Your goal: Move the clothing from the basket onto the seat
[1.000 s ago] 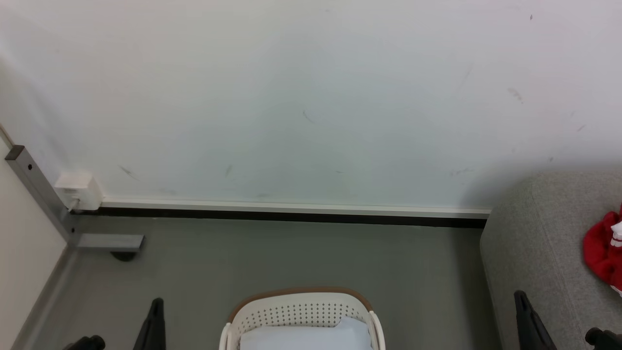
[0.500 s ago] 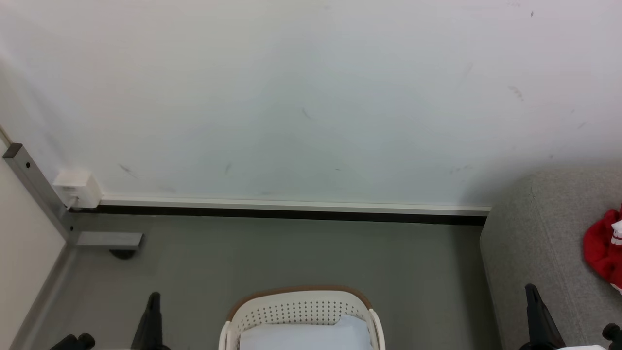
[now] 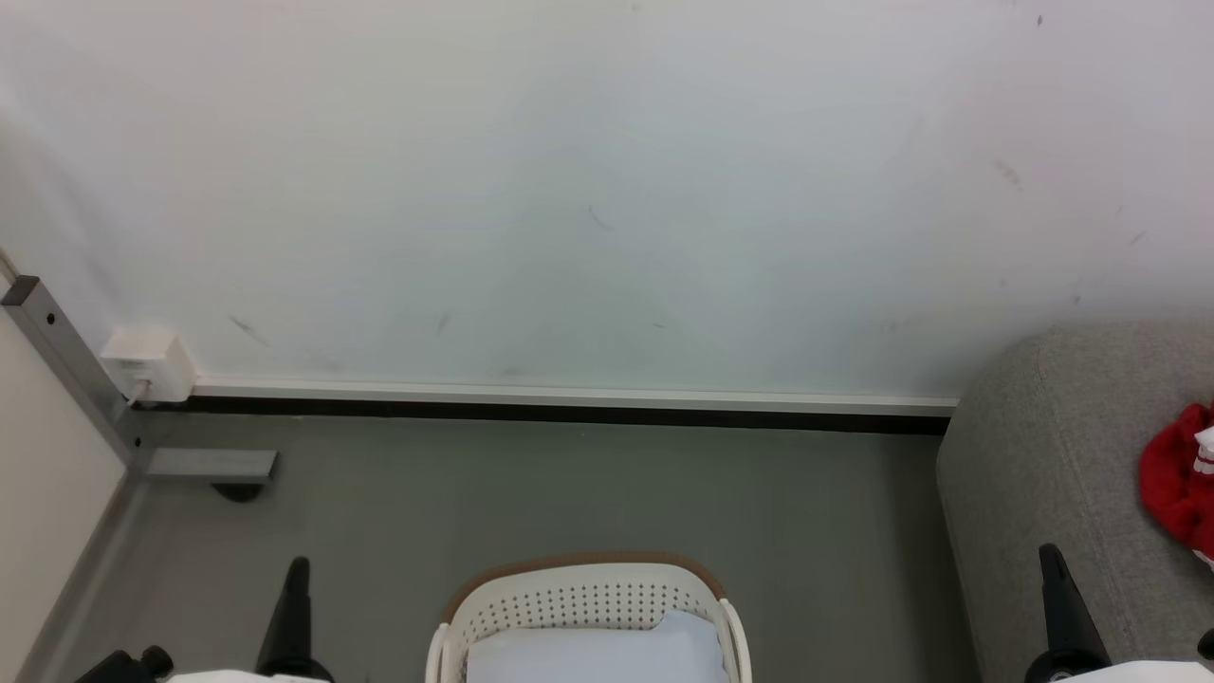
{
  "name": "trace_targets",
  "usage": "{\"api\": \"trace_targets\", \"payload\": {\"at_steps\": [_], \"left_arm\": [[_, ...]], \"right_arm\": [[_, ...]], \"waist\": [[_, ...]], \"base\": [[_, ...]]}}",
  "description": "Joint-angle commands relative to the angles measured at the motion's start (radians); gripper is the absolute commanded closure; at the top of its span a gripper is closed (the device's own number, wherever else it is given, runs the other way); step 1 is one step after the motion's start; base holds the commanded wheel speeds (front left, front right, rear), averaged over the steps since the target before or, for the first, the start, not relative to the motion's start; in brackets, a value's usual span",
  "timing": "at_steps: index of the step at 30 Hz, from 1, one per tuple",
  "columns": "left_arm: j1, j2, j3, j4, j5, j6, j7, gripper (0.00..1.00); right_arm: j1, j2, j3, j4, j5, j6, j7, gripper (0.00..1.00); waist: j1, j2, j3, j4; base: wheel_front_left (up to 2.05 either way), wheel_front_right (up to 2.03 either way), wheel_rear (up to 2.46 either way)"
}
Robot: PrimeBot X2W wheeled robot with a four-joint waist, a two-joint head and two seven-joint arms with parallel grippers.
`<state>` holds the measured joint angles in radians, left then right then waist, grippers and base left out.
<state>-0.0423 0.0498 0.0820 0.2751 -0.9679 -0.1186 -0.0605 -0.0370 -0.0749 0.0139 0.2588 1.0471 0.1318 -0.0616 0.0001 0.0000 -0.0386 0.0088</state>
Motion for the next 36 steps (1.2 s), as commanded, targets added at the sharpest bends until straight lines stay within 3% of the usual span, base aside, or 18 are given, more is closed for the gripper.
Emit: {"api": "trace_targets", "payload": {"at_steps": [1,36], "left_arm": [[-0.024,0.005,0.005,-0.014,-0.029,-0.006,0.01,1.0],[-0.051,0.003,0.022,-0.024,-0.37,-0.011,0.103,1.0]], "right_arm": [[-0.022,-0.003,-0.01,-0.014,0.024,-0.001,0.005,1.0],[-0.053,0.01,-0.074,-0.016,0.327,-0.001,0.098,1.0]], "waist": [[-0.0001,0.0,0.001,0.0],[-0.0001,0.0,0.02,-0.004]], "base": [[0.0,0.0,0.0],[0.0,0.0,0.0]]}}
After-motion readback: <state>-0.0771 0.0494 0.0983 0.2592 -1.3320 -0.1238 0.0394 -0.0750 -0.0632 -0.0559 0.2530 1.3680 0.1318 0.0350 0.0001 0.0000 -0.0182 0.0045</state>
